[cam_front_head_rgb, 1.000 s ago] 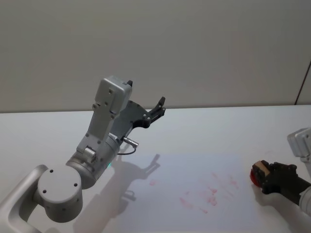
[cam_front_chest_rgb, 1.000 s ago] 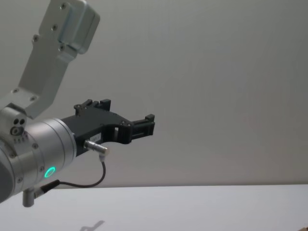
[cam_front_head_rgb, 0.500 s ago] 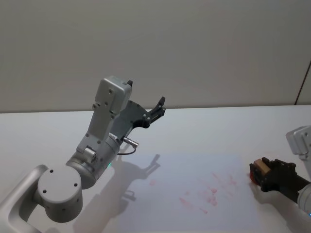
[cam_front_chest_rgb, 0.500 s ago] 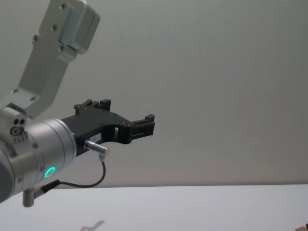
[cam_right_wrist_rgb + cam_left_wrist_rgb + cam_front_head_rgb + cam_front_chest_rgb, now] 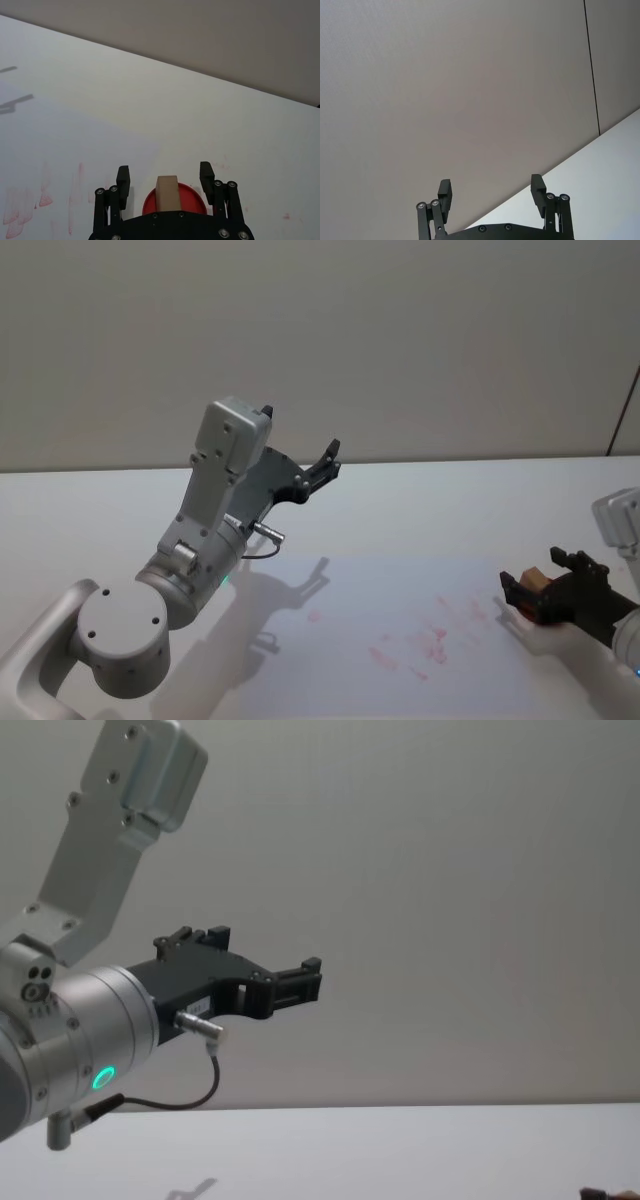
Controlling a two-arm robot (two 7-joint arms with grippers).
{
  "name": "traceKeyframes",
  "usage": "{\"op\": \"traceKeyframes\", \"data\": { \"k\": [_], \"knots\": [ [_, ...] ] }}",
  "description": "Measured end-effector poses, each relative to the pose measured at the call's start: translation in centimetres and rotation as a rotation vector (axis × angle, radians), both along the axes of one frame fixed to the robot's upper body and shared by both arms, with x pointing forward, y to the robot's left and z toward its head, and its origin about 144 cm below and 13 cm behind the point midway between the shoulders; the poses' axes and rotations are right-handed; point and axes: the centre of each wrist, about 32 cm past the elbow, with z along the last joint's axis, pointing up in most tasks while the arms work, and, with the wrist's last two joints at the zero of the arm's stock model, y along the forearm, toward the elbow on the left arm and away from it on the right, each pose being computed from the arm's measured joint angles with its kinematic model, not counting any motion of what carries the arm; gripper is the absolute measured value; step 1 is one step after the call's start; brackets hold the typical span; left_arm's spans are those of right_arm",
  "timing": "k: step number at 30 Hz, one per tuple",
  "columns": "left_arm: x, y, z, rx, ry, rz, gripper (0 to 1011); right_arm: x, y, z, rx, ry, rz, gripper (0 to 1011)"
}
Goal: Use the one hand to pick up the stamp and affix it onto the A4 paper.
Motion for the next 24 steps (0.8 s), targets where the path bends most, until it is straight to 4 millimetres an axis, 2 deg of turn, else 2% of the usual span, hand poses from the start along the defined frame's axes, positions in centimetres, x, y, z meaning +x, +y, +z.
{"op": "traceKeyframes", "data": {
  "k": [7, 24],
  "knots": [
    [0.0, 0.0, 0.0, 0.000, 0.000, 0.000, 1001, 0.1, 0.3, 0.9, 0.026, -0.028, -0.002, 1000],
    [0.0, 0.0, 0.0, 0.000, 0.000, 0.000, 1001, 0.2, 1.1, 2.6, 0.083, -0.107, -0.013, 1001]
  ]
}}
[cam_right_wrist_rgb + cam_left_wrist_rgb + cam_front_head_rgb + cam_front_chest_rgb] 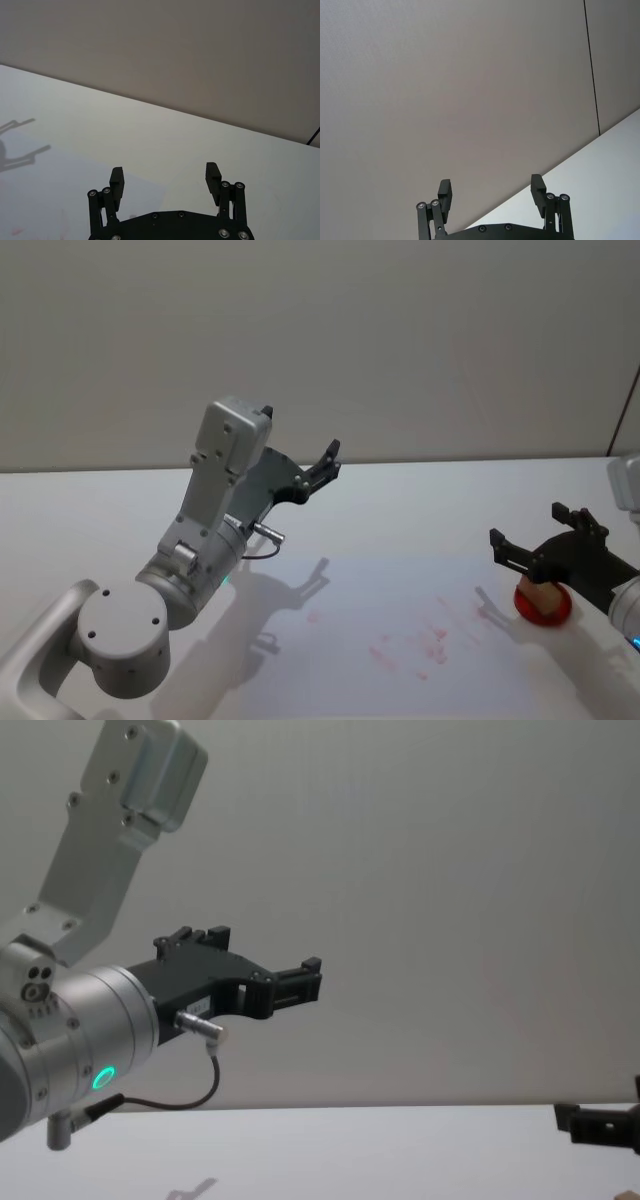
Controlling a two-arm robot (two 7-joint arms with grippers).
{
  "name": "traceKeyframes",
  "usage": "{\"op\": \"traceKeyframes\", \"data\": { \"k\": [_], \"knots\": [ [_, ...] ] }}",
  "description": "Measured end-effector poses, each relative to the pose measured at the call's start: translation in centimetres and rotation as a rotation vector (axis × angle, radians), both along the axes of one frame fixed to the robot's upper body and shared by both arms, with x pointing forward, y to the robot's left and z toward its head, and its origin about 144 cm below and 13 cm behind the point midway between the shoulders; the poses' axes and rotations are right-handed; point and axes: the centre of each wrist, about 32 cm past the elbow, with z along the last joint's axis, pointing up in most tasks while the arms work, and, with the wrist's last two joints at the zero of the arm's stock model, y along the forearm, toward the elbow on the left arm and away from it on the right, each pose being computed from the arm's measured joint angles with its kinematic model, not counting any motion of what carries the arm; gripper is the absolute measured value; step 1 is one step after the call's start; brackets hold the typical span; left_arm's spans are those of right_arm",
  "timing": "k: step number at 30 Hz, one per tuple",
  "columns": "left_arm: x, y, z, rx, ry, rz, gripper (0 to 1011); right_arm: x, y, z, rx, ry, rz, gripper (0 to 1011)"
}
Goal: Use the one hand to pick up the stamp and affix it onto the A4 paper.
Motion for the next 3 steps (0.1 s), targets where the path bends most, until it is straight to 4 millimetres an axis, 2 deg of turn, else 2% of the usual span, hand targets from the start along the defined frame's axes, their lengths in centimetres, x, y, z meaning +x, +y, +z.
{"op": "traceKeyframes", "data": {
  "k": [3],
  "knots": [
    [0.00, 0.00, 0.00, 0.000, 0.000, 0.000, 1001, 0.00, 0.07, 0.13, 0.005, -0.006, 0.000, 1001]
  ]
}}
